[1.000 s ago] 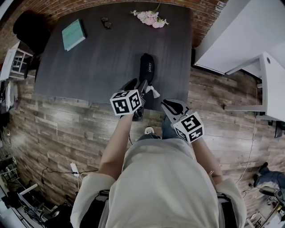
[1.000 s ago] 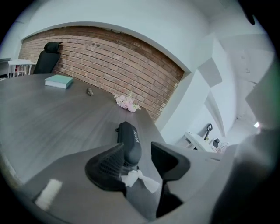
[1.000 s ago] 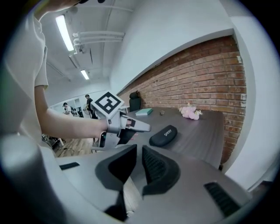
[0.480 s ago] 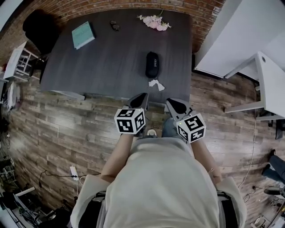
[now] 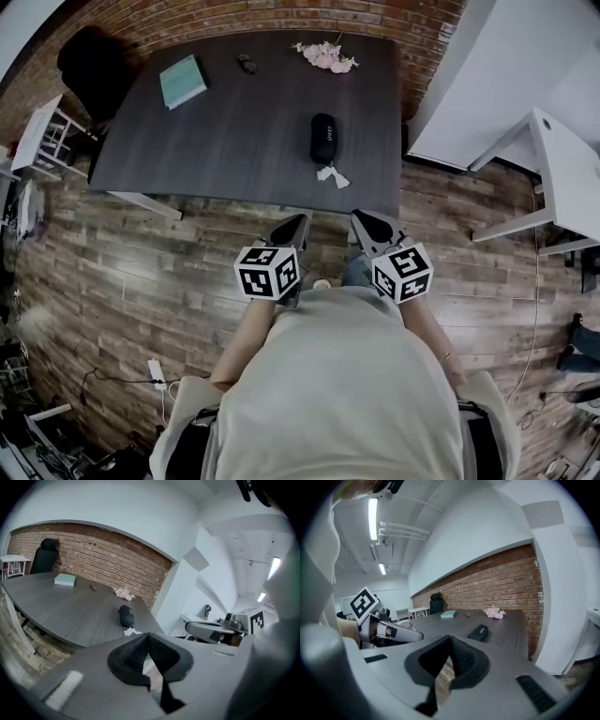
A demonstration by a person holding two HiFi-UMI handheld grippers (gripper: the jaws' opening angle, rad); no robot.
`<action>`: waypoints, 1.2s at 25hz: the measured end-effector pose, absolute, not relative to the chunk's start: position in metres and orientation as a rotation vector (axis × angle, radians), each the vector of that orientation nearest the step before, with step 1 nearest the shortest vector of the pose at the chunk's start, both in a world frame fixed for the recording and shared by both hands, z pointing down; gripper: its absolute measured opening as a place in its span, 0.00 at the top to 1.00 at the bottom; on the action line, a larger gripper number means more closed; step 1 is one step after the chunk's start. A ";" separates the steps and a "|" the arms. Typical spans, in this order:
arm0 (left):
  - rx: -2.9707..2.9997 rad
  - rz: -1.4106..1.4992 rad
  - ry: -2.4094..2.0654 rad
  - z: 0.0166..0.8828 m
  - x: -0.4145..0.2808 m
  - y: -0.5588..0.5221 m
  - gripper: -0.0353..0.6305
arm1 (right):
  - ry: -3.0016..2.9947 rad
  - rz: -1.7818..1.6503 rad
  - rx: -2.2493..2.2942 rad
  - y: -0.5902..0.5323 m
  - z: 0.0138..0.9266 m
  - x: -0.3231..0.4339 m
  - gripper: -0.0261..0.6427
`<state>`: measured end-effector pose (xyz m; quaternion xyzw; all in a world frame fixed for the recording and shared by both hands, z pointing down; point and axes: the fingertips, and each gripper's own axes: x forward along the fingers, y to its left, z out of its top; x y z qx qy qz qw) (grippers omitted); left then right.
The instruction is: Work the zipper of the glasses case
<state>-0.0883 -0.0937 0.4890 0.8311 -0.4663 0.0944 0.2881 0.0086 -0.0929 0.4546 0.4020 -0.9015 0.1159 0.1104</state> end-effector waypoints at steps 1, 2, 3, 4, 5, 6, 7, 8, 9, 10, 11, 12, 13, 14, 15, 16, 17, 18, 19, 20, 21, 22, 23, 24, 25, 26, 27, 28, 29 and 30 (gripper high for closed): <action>2.221 0.251 -1.247 0.488 -0.089 -0.093 0.93 | -2.651 0.339 1.186 -0.092 0.454 0.009 0.96; 2.223 0.251 -1.247 0.488 -0.089 -0.092 0.93 | -2.652 0.338 1.191 -0.092 0.453 0.009 0.96; 2.226 0.250 -1.246 0.487 -0.089 -0.092 0.93 | -2.652 0.335 1.198 -0.092 0.452 0.010 0.96; 2.229 0.248 -1.245 0.486 -0.089 -0.092 0.93 | -2.651 0.332 1.208 -0.092 0.451 0.011 0.96; 2.231 0.247 -1.244 0.485 -0.089 -0.092 0.93 | -2.649 0.328 1.219 -0.092 0.450 0.012 0.96; 2.233 0.248 -1.243 0.484 -0.089 -0.092 0.93 | -2.647 0.325 1.230 -0.092 0.449 0.013 0.96; 2.235 0.250 -1.241 0.484 -0.090 -0.091 0.93 | -2.645 0.324 1.237 -0.091 0.448 0.014 0.96; 2.235 0.253 -1.239 0.484 -0.090 -0.091 0.93 | -2.644 0.323 1.241 -0.091 0.448 0.014 0.96; 2.233 0.256 -1.235 0.486 -0.089 -0.090 0.93 | -2.644 0.323 1.240 -0.090 0.448 0.013 0.96; 2.229 0.258 -1.230 0.487 -0.089 -0.090 0.93 | -2.645 0.324 1.237 -0.090 0.449 0.013 0.96; 2.226 0.260 -1.225 0.488 -0.089 -0.090 0.93 | -2.645 0.326 1.231 -0.089 0.449 0.012 0.96; 2.223 0.262 -1.222 0.489 -0.089 -0.090 0.93 | -2.646 0.328 1.226 -0.088 0.450 0.012 0.96; 2.222 0.263 -1.220 0.489 -0.089 -0.090 0.93 | -2.646 0.330 1.223 -0.088 0.451 0.011 0.96; 2.221 0.265 -1.218 0.490 -0.089 -0.089 0.93 | -2.646 0.332 1.222 -0.088 0.451 0.011 0.96; 2.221 0.268 -1.216 0.490 -0.089 -0.089 0.93 | -2.645 0.334 1.223 -0.087 0.451 0.011 0.96; 2.220 0.270 -1.213 0.491 -0.089 -0.088 0.93 | -2.646 0.336 1.224 -0.087 0.451 0.011 0.96; 2.217 0.271 -1.212 0.492 -0.090 -0.087 0.93 | -2.646 0.339 1.225 -0.087 0.452 0.011 0.96; 2.214 0.270 -1.212 0.493 -0.090 -0.087 0.93 | -2.646 0.340 1.225 -0.087 0.452 0.012 0.96; 2.210 0.268 -1.211 0.493 -0.090 -0.087 0.93 | -2.647 0.341 1.223 -0.087 0.452 0.012 0.96; 2.206 0.266 -1.211 0.494 -0.090 -0.088 0.93 | -2.647 0.342 1.221 -0.087 0.452 0.012 0.96; 2.203 0.264 -1.210 0.494 -0.091 -0.088 0.93 | -2.647 0.343 1.218 -0.087 0.452 0.012 0.96; 2.202 0.264 -1.209 0.494 -0.091 -0.088 0.93 | -2.646 0.344 1.216 -0.087 0.451 0.012 0.96; 2.202 0.263 -1.208 0.493 -0.091 -0.088 0.93 | -2.645 0.344 1.216 -0.088 0.451 0.011 0.96; 2.203 0.264 -1.207 0.493 -0.091 -0.089 0.93 | -2.645 0.343 1.216 -0.088 0.451 0.011 0.96; 2.205 0.264 -1.206 0.492 -0.091 -0.089 0.93 | -2.645 0.343 1.216 -0.088 0.451 0.011 0.96; 2.206 0.264 -1.206 0.492 -0.091 -0.089 0.93 | -2.646 0.342 1.216 -0.089 0.451 0.011 0.96; 2.207 0.262 -1.206 0.492 -0.090 -0.090 0.93 | -2.647 0.341 1.215 -0.089 0.451 0.011 0.96; 2.208 0.260 -1.206 0.492 -0.090 -0.090 0.93 | -2.649 0.340 1.214 -0.089 0.451 0.011 0.96; 2.208 0.259 -1.206 0.491 -0.089 -0.091 0.93 | -2.650 0.338 1.213 -0.089 0.451 0.011 0.96; 2.208 0.257 -1.206 0.491 -0.089 -0.092 0.93 | -2.652 0.336 1.212 -0.090 0.451 0.011 0.96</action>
